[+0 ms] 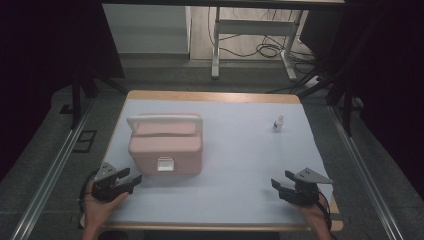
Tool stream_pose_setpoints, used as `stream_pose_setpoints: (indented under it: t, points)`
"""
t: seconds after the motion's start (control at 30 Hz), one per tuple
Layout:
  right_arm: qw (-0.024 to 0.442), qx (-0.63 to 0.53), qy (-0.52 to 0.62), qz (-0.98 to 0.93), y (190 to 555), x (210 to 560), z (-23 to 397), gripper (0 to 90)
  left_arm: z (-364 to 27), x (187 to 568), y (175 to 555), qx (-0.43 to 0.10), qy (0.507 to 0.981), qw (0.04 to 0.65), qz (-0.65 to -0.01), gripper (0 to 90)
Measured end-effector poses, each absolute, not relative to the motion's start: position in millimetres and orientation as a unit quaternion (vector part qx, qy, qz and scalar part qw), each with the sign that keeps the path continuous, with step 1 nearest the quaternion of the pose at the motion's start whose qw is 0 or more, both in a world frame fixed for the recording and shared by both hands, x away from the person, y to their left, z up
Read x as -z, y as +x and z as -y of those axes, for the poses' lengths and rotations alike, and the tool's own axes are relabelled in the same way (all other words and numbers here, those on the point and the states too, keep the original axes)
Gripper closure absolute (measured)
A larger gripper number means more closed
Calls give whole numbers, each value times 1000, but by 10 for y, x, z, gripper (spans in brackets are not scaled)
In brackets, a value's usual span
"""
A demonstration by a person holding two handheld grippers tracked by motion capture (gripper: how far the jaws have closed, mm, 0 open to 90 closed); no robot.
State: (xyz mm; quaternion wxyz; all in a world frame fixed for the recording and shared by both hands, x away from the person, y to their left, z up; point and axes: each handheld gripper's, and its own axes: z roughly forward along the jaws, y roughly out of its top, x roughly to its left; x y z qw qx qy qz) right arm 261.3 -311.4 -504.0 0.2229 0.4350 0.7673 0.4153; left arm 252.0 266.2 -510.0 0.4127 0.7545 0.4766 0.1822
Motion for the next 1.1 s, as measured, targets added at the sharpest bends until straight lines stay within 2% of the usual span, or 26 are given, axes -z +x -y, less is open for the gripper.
stream_pose_setpoints:
  t: [0.2, 0.33, 0.43, 0.47, 0.5, 0.53, 0.57, 0.7, 1.1]
  points:
    - [222, -416, 434, -768, 2637, 5050, 3169, 347, -2651, 5105, 2534, -185, 753, 407, -482, 466]
    - [234, -408, 436, -767, 2646, 5068, 3195, 337, -2645, 5088, 2515, -190, 752, 409, -481, 534]
    - [234, -414, 428, -769, 2635, 5074, 3182, 327, -2645, 5058, 2490, -195, 751, 413, -477, 663]
    - [234, -414, 428, -769, 2635, 5074, 3182, 327, -2651, 5050, 2482, -196, 750, 416, -476, 663]
    - [235, -412, 428, -769, 2636, 5075, 3171, 324, -2676, 5039, 2475, -196, 746, 420, -478, 747]
    - [235, -412, 428, -769, 2636, 5075, 3171, 324, -2676, 5039, 2475, -196, 746, 420, -478, 789]
    - [234, -410, 428, -770, 2639, 5078, 3166, 323, -2692, 5036, 2472, -198, 744, 421, -480, 789]
    - [233, -405, 426, -775, 2645, 5096, 3160, 324, -2741, 5019, 2458, -209, 732, 424, -491, 893]
    - [236, -401, 429, -775, 2621, 5097, 3187, 336, -2938, 4888, 2547, -211, 714, 433, -508, 900]
